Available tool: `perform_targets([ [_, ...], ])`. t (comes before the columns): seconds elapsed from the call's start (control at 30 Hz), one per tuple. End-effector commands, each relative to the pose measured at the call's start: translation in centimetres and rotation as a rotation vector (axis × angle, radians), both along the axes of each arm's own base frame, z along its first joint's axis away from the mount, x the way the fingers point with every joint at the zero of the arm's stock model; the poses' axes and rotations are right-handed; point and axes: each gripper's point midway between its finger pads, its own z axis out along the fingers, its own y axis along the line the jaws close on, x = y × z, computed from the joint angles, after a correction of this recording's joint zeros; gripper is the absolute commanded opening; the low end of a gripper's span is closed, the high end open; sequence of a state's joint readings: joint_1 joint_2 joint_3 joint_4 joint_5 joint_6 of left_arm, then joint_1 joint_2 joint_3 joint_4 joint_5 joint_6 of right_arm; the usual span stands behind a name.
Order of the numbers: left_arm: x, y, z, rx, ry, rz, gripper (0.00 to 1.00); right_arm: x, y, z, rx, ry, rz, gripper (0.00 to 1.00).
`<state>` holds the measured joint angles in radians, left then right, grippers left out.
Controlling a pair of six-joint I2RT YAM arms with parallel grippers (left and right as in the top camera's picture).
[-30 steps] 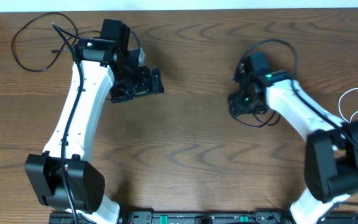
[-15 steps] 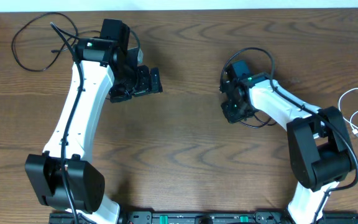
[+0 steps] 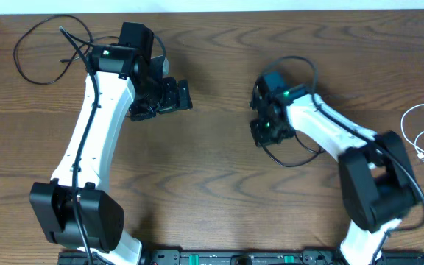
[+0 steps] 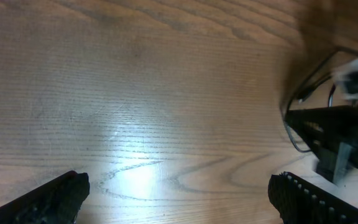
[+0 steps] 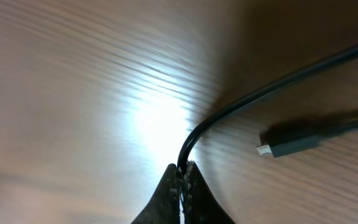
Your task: Untangle cables
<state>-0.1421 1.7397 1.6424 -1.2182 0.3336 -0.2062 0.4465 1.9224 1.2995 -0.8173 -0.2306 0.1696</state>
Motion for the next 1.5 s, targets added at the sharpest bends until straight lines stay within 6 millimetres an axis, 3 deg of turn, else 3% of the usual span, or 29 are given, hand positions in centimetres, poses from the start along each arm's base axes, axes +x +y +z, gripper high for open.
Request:
perform_targets([
  [0.0, 0.1, 0.3, -0.3, 0.014, 0.006, 0.006, 0.98, 2.0, 3.9, 11.6, 0.300, -0.198, 0.022, 0.01],
  [0.1, 0.0, 0.3, -0.3, 0.014, 0.007, 0.006, 0.98, 1.6, 4.5, 17.5, 0.426, -0.303, 0.052, 0.01],
  [0.2, 0.1, 0.3, -0.3, 0.014, 0.007, 0.006, 0.98, 0.4, 4.2, 21.4, 0.487, -0.377, 0.068, 0.01],
  [0.33, 0.1, 0.3, -0.3, 0.013, 0.005, 0.006, 0.98, -0.9, 3.7, 24.7, 0.532, -0.440, 0.063, 0.01],
  [0.43, 0.1, 0.1, -0.3, 0.002, 0.006, 0.004, 0.98, -0.7, 2.2, 24.8, 0.460, -0.474, 0.002, 0.02],
  [0.5, -0.1, 0.1, -0.3, 0.003, 0.014, 0.003, 0.98, -0.2, 0.3, 23.4, 0.352, -0.464, -0.087, 0.15],
  [0.63, -0.6, -0.6, -0.1, -0.040, 0.034, -0.006, 0.98, 0.0, -3.4, 19.6, 0.124, -0.406, -0.220, 0.53],
  [0.73, -0.7, -1.2, 0.1, -0.072, 0.038, -0.010, 0.98, -0.2, -5.1, 16.7, -0.011, -0.337, -0.240, 0.70],
  [0.83, -0.7, -1.2, 0.1, -0.072, 0.039, -0.009, 0.98, -0.6, -5.8, 13.6, -0.102, -0.236, -0.236, 0.98],
  [0.93, -0.8, -1.1, 0.1, -0.071, 0.042, -0.009, 0.98, -0.8, -6.0, 10.4, -0.157, -0.129, -0.288, 0.92],
  [1.03, -0.8, -1.1, 0.1, -0.071, 0.044, -0.009, 0.98, -0.3, -7.0, 7.6, -0.250, -0.070, -0.432, 0.99],
  [1.17, -0.9, -1.1, 0.0, -0.067, 0.046, -0.009, 0.98, 0.3, -8.4, 4.0, -0.367, -0.030, -0.558, 0.99],
  [1.3, -1.0, -1.1, 0.0, -0.066, 0.050, -0.009, 0.98, 1.7, -8.9, 0.5, -0.420, -0.019, -0.523, 0.98],
  [1.47, -1.0, -1.1, 0.0, -0.066, 0.050, -0.009, 0.98, 2.2, -8.2, -2.7, -0.318, 0.071, -0.366, 0.92],
])
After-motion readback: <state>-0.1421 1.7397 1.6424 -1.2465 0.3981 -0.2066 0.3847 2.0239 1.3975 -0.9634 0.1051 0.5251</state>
